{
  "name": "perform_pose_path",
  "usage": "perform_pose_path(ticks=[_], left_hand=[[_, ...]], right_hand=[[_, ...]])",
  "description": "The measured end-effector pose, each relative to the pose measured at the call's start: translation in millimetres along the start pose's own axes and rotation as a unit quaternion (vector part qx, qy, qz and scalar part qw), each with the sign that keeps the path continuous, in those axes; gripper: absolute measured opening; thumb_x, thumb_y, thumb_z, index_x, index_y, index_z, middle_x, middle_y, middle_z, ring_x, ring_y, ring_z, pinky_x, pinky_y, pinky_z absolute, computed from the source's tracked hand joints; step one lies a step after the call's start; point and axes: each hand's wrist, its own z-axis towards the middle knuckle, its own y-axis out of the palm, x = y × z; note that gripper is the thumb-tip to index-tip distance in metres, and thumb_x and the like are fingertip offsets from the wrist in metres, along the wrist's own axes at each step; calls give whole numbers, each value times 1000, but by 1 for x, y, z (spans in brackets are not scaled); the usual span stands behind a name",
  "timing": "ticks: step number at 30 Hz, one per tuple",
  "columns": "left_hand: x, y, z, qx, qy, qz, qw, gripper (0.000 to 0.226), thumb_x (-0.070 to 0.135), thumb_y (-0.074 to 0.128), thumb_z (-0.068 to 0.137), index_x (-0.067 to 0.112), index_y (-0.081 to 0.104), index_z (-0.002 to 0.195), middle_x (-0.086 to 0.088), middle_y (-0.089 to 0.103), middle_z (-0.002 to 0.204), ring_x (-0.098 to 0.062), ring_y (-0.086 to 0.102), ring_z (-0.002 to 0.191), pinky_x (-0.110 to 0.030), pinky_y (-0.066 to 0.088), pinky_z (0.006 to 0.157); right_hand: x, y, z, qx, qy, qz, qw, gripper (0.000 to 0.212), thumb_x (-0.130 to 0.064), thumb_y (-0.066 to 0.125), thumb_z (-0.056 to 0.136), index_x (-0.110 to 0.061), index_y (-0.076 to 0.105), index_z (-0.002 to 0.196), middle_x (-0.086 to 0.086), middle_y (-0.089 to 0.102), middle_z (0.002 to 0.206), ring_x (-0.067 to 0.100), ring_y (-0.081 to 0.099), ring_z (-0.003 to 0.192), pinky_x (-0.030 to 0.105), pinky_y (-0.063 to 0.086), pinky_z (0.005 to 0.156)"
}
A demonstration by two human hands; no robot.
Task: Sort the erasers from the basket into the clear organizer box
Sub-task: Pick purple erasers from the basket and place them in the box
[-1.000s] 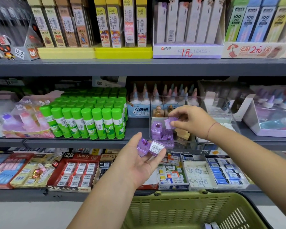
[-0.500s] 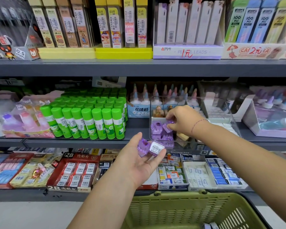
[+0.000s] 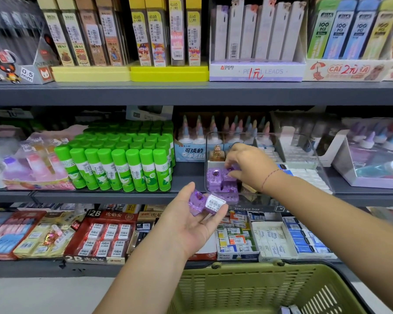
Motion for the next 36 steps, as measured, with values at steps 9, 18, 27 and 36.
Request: perform_pose_path(ticks=[9,18,27,36], left_hand=[[1,-1,2,-19,1,-13,1000,43,35,63,90,0,60,114,-28,63,118,-41,62,107,-43,60,57],[-4,0,4,-65,-2,22,998,52,40,52,95,-5,58,120,-29,66,111,-37,65,104,-49,52,76],[-3,3,2,-86,11,22,996,52,41,45,98,-9,59,105,-30,67,101,-36,69,78,-43,46,88],[-1,2,5,-119,70,22,990,68,42,45,97,-2,72,53,-21,70,80,-33,67,81,-42,56,73]], right_hand=[[-26,-26,-44,58,-13,333,941,8,-32,71,80,-25,67,82,-12,65,82,2,59,75,18,47,71],[-40,-17,-69,-30,38,401,915,32,-19,70,84,-23,65,115,-10,66,99,-1,58,89,10,46,77],[-50,-23,-80,0,-23,433,901,25,-19,80,73,-29,67,93,-11,58,90,0,52,79,12,41,73],[-54,-16,-78,-34,69,515,854,26,-16,76,77,-18,69,102,4,67,83,17,46,67,32,46,68]])
